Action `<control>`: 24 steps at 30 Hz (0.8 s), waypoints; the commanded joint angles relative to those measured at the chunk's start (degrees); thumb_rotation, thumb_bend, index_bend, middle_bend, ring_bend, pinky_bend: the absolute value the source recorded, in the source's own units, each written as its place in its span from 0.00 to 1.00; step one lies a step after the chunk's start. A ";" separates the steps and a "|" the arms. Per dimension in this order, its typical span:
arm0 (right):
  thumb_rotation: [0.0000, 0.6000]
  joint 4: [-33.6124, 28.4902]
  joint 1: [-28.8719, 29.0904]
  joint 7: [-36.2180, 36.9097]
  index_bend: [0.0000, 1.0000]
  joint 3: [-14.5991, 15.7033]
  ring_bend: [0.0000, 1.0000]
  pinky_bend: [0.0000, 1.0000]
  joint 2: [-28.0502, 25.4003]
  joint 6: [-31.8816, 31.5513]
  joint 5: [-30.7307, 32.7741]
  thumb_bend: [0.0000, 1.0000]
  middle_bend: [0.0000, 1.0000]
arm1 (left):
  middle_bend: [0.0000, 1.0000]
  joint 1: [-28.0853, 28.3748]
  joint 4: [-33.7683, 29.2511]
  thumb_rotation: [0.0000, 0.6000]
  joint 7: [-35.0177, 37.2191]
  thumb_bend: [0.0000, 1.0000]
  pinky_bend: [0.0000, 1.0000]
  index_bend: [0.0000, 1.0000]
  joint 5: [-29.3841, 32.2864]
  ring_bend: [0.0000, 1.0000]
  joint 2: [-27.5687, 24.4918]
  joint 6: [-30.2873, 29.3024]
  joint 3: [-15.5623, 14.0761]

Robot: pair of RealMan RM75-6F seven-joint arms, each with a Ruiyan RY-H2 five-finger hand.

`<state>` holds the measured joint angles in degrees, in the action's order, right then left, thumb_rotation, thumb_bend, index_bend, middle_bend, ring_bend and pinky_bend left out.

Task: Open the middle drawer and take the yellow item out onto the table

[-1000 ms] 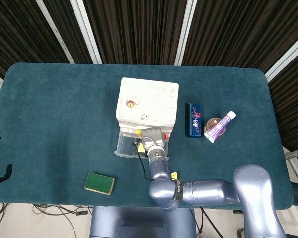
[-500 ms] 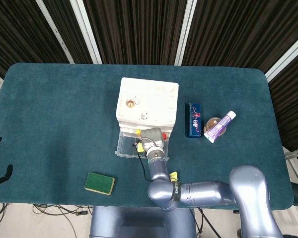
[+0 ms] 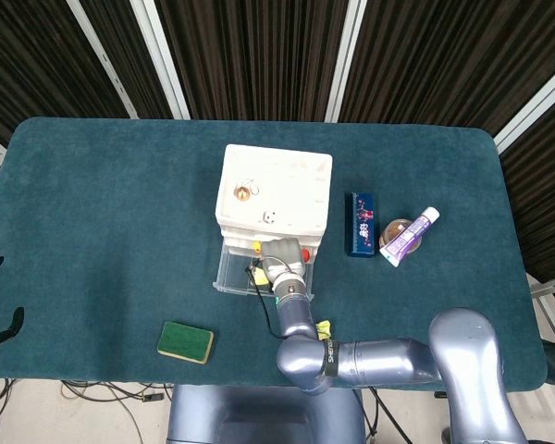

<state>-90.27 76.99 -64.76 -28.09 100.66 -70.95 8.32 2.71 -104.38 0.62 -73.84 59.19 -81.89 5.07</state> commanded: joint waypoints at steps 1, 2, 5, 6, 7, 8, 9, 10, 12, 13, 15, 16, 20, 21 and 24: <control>1.00 -0.30 -0.50 0.93 0.59 -0.14 1.00 1.00 0.06 0.16 -0.72 0.32 1.00 | 0.00 0.02 -0.06 1.00 0.09 0.40 0.00 0.03 0.07 0.00 -0.07 0.06 0.01; 1.00 -0.40 -0.69 1.24 0.60 -0.16 1.00 1.00 0.04 0.28 -0.88 0.33 1.00 | 0.00 0.02 -0.03 1.00 0.06 0.40 0.00 0.03 0.08 0.00 -0.08 0.00 0.05; 1.00 -0.80 -1.20 1.89 0.60 -0.13 1.00 1.00 -0.12 0.65 -1.24 0.39 1.00 | 0.00 0.00 -0.03 1.00 0.21 0.40 0.00 0.03 0.18 0.00 -0.11 -0.03 0.10; 1.00 -0.86 -1.30 2.09 0.61 -0.15 1.00 1.00 -0.15 0.72 -1.38 0.41 1.00 | 0.00 0.00 -0.04 1.00 0.23 0.40 0.00 0.03 0.21 0.00 -0.12 -0.01 0.11; 1.00 -0.97 -1.44 2.34 0.61 -0.15 1.00 1.00 -0.21 0.77 -1.57 0.42 1.00 | 0.00 0.01 -0.03 1.00 0.22 0.40 0.00 0.03 0.24 0.00 -0.14 0.02 0.10; 1.00 -1.09 -1.58 2.66 0.61 -0.26 1.00 1.00 -0.28 0.82 -1.74 0.45 1.00 | 0.00 0.01 -0.03 1.00 0.20 0.40 0.00 0.03 0.25 0.00 -0.14 0.01 0.10; 1.00 -1.20 -1.70 2.88 0.61 -0.34 1.00 1.00 -0.37 0.89 -1.82 0.46 1.00 | 0.00 0.03 -0.03 1.00 0.19 0.40 0.00 0.03 0.24 0.00 -0.13 0.02 0.11; 1.00 -1.33 -1.79 3.08 0.61 -0.47 1.00 1.00 -0.48 0.96 -1.85 0.48 1.00 | 0.00 0.05 -0.04 1.00 0.17 0.40 0.00 0.03 0.22 0.00 -0.14 0.01 0.11; 1.00 -1.65 -1.94 3.29 0.61 -0.59 1.00 1.00 -0.72 1.01 -1.85 0.51 1.00 | 0.00 0.04 -0.06 1.00 0.11 0.40 0.00 0.03 0.21 0.00 -0.13 -0.02 0.09; 1.00 -1.78 -1.98 3.33 0.62 -0.60 1.00 1.00 -0.80 1.01 -1.85 0.52 1.00 | 0.00 0.03 -0.06 1.00 0.14 0.40 0.00 0.03 0.25 0.00 -0.13 0.00 0.09; 1.00 -2.20 -2.19 3.64 0.62 -0.70 1.00 1.00 -1.09 1.08 -1.89 0.53 1.00 | 0.00 0.03 -0.04 1.00 0.22 0.40 0.00 0.03 0.35 0.00 -0.15 0.06 0.10; 1.00 -2.41 -2.34 3.88 0.62 -0.74 1.00 1.00 -1.21 1.14 -1.92 0.53 1.00 | 0.00 0.04 -0.04 1.00 0.24 0.40 0.00 0.03 0.37 0.00 -0.17 0.08 0.10; 1.00 -3.71 -3.02 4.67 0.62 -1.09 1.00 1.00 -2.21 2.01 -1.67 0.54 1.00 | 0.00 0.08 -0.07 1.00 0.35 0.40 0.00 0.03 0.51 0.00 -0.22 0.22 0.12; 1.00 -4.21 -3.25 5.00 0.62 -1.26 1.00 1.00 -2.59 2.22 -1.67 0.54 1.00 | 0.00 0.09 -0.06 1.00 0.32 0.40 0.00 0.03 0.53 0.00 -0.22 0.23 0.12; 1.00 -5.73 -3.83 5.95 0.62 -1.44 1.00 1.00 -3.62 2.46 -2.33 0.54 1.00 | 0.00 0.10 -0.08 1.00 0.26 0.40 0.00 0.03 0.60 0.00 -0.25 0.26 0.12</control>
<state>-95.42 73.48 -59.26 -29.39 97.51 -68.66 6.30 2.81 -104.46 0.88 -73.23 58.95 -81.63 5.19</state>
